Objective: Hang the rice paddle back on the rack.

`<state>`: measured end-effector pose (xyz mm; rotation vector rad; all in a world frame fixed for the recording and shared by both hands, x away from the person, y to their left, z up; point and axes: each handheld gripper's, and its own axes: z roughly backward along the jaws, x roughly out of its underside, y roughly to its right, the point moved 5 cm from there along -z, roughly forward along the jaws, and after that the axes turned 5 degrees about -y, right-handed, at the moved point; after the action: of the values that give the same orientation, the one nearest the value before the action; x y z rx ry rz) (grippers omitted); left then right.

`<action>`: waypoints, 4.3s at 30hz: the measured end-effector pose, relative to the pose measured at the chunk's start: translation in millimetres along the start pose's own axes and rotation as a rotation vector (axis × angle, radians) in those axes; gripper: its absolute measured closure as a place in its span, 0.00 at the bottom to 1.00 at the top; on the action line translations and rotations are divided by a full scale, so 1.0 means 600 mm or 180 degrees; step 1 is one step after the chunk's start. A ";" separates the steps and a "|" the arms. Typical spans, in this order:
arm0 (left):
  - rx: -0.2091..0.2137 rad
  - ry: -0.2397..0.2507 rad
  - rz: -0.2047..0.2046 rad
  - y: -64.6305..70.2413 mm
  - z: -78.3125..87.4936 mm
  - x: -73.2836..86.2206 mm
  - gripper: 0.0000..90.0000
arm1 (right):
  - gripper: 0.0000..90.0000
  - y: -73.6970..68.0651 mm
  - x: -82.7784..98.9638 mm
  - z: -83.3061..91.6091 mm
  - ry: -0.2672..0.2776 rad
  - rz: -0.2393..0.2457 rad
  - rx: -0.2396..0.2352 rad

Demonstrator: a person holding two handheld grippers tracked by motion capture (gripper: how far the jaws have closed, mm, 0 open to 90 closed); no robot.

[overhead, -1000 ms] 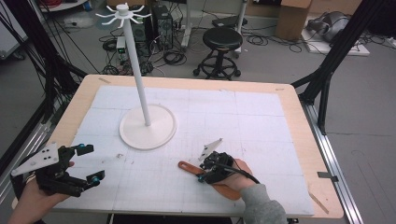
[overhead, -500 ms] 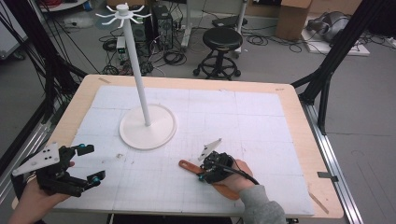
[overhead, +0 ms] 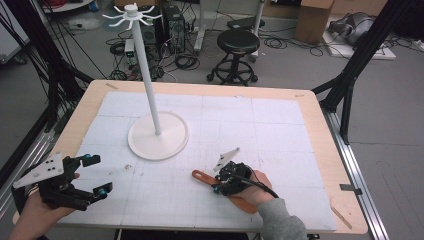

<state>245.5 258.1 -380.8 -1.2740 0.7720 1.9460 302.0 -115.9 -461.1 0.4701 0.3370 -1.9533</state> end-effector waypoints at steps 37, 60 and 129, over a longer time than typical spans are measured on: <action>-0.0010 0.0014 0.0020 -0.004 0.002 0.001 0.02 | 0.71 0.007 -0.010 0.089 0.0777 -0.0009 0.0187; -0.0016 -0.0005 0.0016 -0.004 0.000 0.002 0.02 | 0.71 0.012 -0.005 0.147 0.1219 0.0110 0.0215; 0.0041 0.0177 0.0057 -0.007 0.012 -0.013 0.02 | 0.71 0.020 -0.013 0.275 0.2429 -0.0017 0.0023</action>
<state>247.2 264.2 -371.2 -1.3225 0.8247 1.9238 287.0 -186.7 -312.0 1.2162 0.8071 -1.7111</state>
